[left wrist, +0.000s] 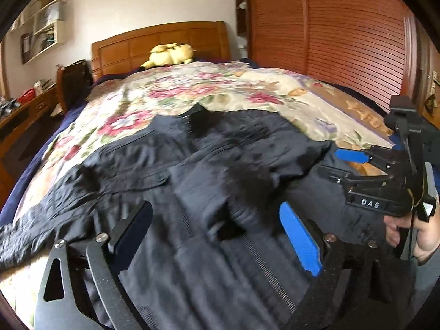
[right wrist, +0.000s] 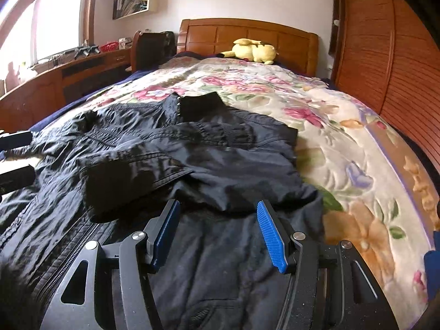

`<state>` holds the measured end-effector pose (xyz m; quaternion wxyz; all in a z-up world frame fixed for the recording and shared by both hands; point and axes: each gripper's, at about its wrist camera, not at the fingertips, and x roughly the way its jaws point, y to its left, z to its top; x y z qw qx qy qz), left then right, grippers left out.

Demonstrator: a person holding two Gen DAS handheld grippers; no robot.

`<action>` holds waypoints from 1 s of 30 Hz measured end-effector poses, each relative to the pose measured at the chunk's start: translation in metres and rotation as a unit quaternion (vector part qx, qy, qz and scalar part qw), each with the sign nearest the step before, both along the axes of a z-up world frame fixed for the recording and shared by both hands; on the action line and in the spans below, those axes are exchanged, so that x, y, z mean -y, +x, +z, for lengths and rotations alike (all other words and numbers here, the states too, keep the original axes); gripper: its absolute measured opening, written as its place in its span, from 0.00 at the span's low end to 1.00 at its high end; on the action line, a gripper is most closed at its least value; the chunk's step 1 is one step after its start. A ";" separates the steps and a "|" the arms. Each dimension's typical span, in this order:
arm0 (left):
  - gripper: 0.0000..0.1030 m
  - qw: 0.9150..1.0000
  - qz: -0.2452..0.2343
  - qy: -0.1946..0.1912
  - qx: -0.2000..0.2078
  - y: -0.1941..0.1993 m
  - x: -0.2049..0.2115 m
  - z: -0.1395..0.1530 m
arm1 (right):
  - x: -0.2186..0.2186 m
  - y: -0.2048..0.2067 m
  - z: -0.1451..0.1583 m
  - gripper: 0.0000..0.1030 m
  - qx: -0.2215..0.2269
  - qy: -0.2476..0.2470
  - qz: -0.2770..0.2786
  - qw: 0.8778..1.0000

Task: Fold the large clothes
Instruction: 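Grasp the jacket side panel with the left gripper and lift it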

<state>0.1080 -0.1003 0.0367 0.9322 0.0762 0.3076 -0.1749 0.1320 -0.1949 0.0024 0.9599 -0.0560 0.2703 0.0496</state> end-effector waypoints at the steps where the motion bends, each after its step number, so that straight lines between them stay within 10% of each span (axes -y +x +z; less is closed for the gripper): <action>1: 0.86 1.000 -0.006 0.002 -0.001 0.002 0.005 0.001 | 0.003 -0.001 0.000 0.58 0.000 0.003 -0.004 1.000; 14: 0.59 0.994 -0.039 0.086 -0.055 0.035 0.063 -0.047 | 0.024 0.004 0.000 0.58 -0.011 0.018 -0.031 0.999; 30: 0.61 0.981 -0.057 0.168 -0.086 0.039 0.072 -0.083 | 0.021 0.008 -0.004 0.58 -0.015 0.016 -0.014 1.000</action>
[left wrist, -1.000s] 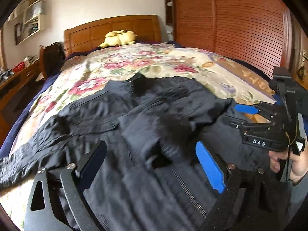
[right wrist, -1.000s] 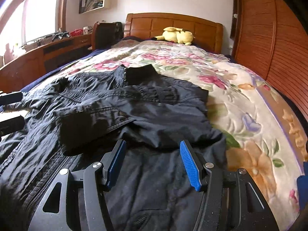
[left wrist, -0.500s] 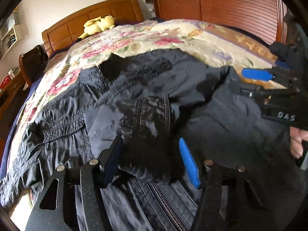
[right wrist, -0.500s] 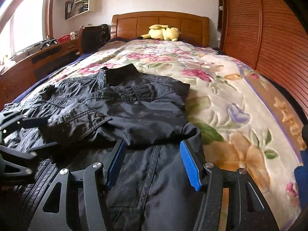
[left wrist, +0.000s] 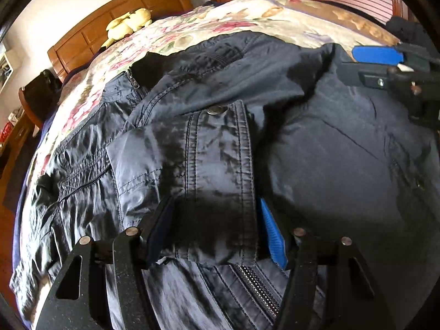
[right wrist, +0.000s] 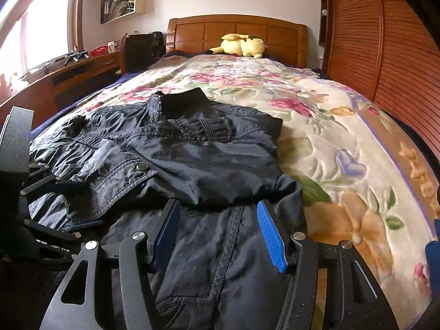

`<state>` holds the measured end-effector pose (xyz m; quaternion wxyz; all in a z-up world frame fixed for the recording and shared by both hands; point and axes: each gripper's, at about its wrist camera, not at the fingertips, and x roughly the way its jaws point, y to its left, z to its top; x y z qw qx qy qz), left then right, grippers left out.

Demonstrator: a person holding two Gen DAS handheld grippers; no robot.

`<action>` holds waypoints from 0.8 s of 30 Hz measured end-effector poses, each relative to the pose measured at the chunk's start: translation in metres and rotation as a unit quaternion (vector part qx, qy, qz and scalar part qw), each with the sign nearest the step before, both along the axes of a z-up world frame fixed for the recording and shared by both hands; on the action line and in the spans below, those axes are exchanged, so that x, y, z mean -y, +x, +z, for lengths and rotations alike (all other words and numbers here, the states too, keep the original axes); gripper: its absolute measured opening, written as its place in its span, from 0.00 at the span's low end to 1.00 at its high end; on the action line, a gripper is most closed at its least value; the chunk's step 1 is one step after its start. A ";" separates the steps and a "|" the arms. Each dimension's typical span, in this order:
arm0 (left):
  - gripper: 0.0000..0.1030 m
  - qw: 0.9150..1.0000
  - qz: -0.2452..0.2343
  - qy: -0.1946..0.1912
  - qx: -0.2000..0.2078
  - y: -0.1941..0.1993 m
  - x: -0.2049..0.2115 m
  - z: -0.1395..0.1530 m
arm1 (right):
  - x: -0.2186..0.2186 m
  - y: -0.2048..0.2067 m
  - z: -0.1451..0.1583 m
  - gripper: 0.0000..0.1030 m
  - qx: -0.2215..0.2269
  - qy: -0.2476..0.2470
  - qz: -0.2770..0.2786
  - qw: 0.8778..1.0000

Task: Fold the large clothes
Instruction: 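Grasp the jacket side panel with the left gripper and lift it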

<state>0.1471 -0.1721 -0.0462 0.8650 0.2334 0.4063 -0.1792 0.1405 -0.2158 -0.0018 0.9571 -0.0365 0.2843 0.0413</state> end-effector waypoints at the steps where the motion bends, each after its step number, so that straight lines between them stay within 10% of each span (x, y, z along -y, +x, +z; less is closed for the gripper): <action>1: 0.60 1.000 -0.003 0.001 0.002 -0.001 0.000 0.000 | 0.000 0.000 0.000 0.58 0.000 -0.001 0.001 1.000; 6: 0.29 1.000 -0.017 0.004 0.011 -0.006 -0.006 0.004 | -0.004 0.002 -0.001 0.58 0.000 -0.004 0.003 1.000; 24: 0.13 0.985 0.103 -0.118 0.076 0.007 -0.137 0.069 | -0.013 0.003 -0.003 0.58 0.001 -0.021 0.009 1.000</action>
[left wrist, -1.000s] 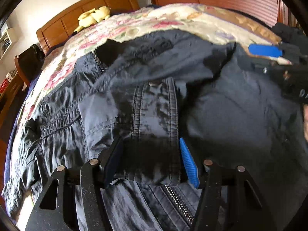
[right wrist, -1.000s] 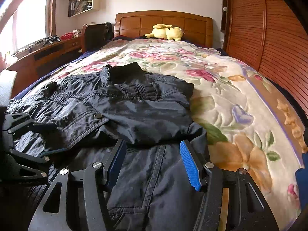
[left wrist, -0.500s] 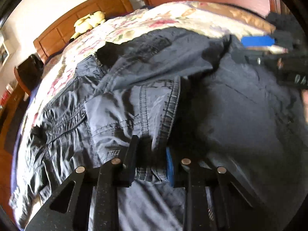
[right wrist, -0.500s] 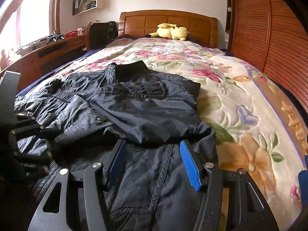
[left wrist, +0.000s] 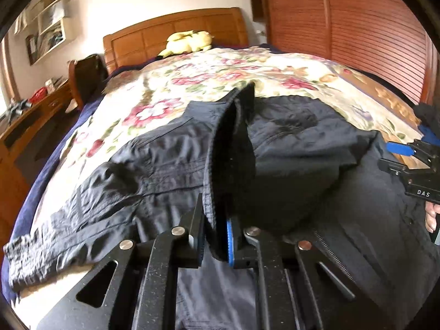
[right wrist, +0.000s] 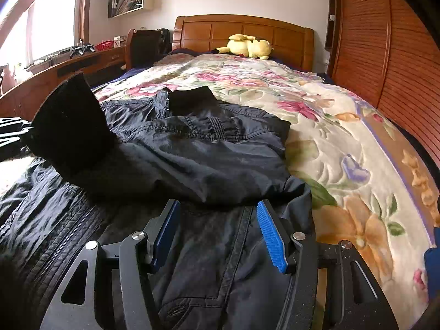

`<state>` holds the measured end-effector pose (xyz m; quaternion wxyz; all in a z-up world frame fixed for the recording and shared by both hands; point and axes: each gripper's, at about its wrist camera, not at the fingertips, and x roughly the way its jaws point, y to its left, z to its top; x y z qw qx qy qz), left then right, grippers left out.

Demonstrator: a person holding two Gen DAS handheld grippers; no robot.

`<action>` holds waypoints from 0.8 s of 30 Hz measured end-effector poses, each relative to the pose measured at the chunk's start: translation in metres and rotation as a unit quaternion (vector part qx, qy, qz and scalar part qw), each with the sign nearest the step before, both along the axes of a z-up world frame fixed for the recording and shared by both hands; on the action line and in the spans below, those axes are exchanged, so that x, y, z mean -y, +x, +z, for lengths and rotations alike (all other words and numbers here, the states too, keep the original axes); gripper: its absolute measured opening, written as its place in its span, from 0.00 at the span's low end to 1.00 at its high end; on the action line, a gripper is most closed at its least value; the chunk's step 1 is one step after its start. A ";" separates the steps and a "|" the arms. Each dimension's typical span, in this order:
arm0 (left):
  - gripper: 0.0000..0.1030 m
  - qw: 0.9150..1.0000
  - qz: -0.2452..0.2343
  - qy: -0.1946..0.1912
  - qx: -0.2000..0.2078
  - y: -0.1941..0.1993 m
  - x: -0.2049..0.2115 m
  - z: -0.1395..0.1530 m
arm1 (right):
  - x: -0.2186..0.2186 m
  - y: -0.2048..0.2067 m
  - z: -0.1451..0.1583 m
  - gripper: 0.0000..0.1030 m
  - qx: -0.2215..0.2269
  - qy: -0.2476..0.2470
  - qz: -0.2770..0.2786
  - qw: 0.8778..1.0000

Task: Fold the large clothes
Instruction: 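Grasp the jacket side panel with the left gripper and lift it, then fold the side panel over the jacket front and open the left gripper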

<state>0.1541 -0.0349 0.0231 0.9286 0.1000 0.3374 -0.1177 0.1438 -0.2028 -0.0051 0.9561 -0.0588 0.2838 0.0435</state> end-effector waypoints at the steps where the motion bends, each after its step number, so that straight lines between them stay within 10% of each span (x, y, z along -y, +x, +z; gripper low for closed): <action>1: 0.13 1.000 0.004 -0.003 -0.003 0.000 -0.005 -0.002 | 0.000 0.000 0.000 0.58 0.000 -0.001 0.000 1.000; 17: 0.16 0.998 0.059 -0.006 -0.026 -0.017 -0.062 -0.025 | -0.002 0.000 -0.002 0.58 0.000 -0.016 0.007 1.000; 24: 0.40 0.997 0.070 -0.037 0.003 -0.026 -0.096 -0.010 | 0.000 -0.005 0.001 0.58 0.008 -0.008 0.013 1.000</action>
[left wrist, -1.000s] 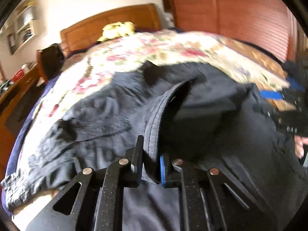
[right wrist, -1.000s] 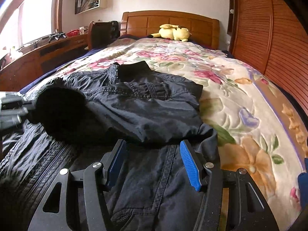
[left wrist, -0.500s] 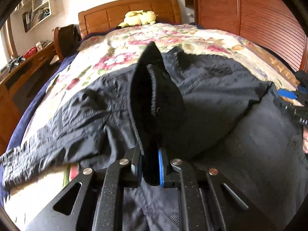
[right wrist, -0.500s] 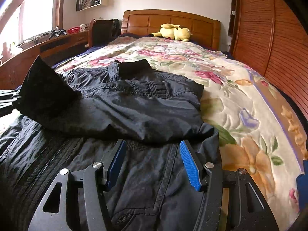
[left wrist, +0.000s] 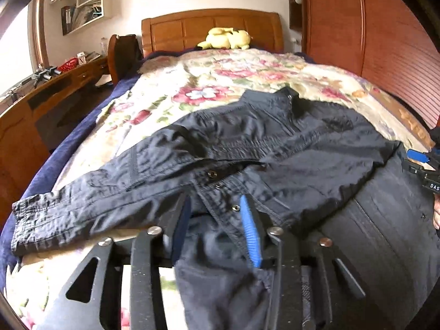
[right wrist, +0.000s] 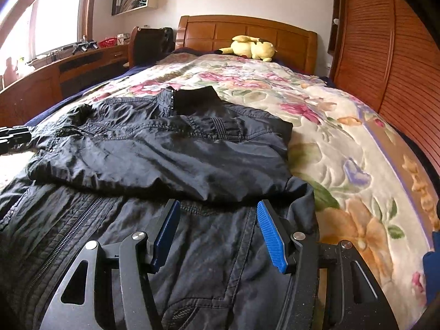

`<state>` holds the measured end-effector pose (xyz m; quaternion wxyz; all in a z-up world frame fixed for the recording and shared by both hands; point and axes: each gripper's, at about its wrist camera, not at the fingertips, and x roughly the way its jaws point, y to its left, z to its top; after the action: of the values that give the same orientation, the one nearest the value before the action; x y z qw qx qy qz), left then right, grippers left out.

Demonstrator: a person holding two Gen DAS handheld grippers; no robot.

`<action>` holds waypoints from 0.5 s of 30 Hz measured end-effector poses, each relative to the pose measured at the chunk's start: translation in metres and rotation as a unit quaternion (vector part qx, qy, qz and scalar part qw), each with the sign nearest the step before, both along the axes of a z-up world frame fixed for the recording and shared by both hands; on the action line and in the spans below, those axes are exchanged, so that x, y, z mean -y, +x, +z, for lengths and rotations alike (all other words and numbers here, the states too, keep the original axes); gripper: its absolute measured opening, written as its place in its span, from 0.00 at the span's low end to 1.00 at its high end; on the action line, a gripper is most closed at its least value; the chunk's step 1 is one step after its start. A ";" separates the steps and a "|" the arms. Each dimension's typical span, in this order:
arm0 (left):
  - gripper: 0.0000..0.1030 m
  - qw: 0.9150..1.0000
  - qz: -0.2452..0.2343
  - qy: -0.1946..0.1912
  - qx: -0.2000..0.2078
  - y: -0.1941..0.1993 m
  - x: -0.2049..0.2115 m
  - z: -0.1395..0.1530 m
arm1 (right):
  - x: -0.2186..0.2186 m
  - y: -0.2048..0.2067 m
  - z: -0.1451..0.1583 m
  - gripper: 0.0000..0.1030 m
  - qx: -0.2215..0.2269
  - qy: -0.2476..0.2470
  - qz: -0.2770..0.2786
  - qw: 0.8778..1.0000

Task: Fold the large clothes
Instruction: 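Fold the side panel over the jacket front and open the left gripper, then close the left gripper on the cuff of the other sleeve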

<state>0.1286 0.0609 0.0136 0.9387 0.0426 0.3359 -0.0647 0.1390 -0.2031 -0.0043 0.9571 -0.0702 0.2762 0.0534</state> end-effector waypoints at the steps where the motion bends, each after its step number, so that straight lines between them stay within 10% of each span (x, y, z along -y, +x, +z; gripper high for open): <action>1: 0.42 1.000 -0.003 -0.003 0.000 -0.001 -0.004 0.001 | 0.000 -0.001 0.001 0.58 0.003 0.002 0.001 1.000; 5: 0.70 1.000 0.013 -0.005 0.021 -0.008 -0.025 0.006 | -0.003 -0.006 0.003 0.58 0.013 0.004 0.004 1.000; 15: 0.78 0.999 0.047 -0.001 0.027 -0.016 -0.077 0.009 | -0.013 -0.016 0.008 0.71 0.032 0.011 0.019 0.999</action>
<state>0.1129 0.1382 0.0224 0.9494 0.0278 0.3123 -0.0201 0.1230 -0.1903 0.0042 0.9650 -0.0671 0.2431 0.0722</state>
